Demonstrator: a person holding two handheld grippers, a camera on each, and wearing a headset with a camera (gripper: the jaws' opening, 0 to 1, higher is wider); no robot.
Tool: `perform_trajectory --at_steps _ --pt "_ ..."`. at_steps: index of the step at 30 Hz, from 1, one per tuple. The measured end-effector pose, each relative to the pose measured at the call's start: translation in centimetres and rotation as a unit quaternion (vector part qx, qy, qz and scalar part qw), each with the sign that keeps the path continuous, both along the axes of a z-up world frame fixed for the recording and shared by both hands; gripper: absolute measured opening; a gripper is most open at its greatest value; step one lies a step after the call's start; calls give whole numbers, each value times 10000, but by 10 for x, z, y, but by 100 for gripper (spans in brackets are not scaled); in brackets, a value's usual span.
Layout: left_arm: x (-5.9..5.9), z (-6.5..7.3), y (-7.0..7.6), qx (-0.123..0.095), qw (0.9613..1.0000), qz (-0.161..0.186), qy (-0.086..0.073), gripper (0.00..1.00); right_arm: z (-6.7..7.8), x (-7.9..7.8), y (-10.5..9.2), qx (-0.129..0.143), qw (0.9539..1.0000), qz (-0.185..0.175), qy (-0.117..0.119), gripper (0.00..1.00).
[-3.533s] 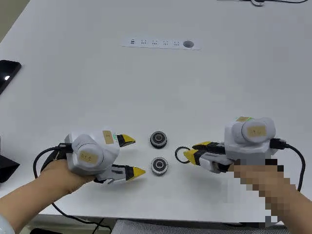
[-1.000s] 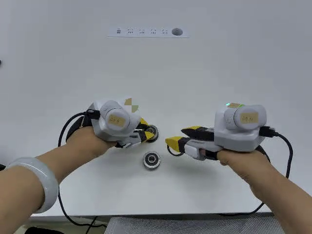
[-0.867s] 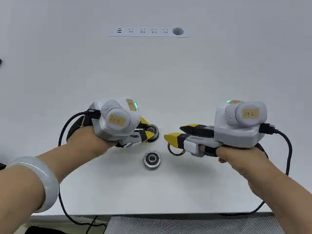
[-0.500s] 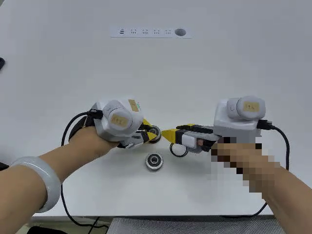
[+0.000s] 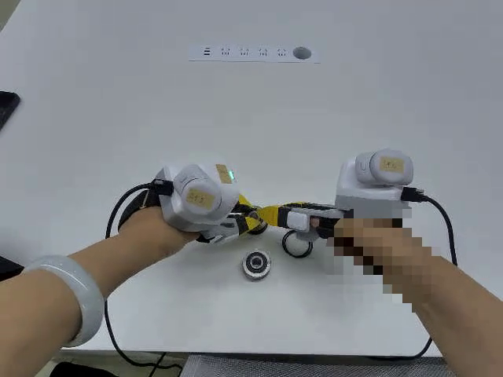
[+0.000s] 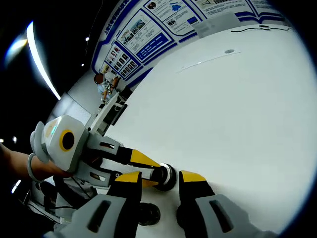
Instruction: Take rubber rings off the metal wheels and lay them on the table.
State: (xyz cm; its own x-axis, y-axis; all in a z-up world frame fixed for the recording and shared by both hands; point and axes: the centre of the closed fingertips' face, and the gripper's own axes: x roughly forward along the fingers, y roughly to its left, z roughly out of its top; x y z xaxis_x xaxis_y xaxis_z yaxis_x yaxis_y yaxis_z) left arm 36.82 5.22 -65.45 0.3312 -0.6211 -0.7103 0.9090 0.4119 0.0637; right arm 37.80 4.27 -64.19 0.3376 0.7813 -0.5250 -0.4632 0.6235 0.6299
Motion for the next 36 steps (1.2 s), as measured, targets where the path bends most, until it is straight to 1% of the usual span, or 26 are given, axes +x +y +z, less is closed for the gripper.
perform_trajectory --at_steps 3,5,9,11,14,16,19,24,29,33,35,36 --pt "0 0 0 -12 10000 6 -1 13 -4 1 3 20 9999 -15 113 31" --pt "0 0 0 -3 10000 -2 -4 13 -6 2 4 36 9999 -16 138 31" --pt "0 0 0 -6 10000 -9 -6 13 -11 4 5 57 9996 -57 259 30" --pt "1 -1 1 -8 10000 -9 -10 13 -13 2 7 128 9991 -58 406 30" --pt "0 0 1 -11 10000 -16 -15 13 -15 0 10 155 9987 -9 485 30" --pt "0 0 0 -7 10000 -30 -20 13 -15 -1 11 157 9987 2 493 29" --pt "0 0 0 -12 10000 -35 -23 13 -15 -1 13 188 9981 3 580 29" --pt "0 0 0 -24 10000 -39 -32 13 -13 -6 15 301 9959 3 852 30" --pt "0 0 1 -30 10000 -45 -31 13 -15 -4 13 339 9945 3 990 30" --pt "0 0 0 -25 10000 -57 -32 13 -14 -8 10 401 9925 23 1151 31" --pt "0 1 0 -23 10000 -54 -31 13 -14 -8 9 430 9927 48 1126 30" --pt "0 1 0 -22 10000 -54 -31 13 -13 -9 9 459 9922 60 1161 29"
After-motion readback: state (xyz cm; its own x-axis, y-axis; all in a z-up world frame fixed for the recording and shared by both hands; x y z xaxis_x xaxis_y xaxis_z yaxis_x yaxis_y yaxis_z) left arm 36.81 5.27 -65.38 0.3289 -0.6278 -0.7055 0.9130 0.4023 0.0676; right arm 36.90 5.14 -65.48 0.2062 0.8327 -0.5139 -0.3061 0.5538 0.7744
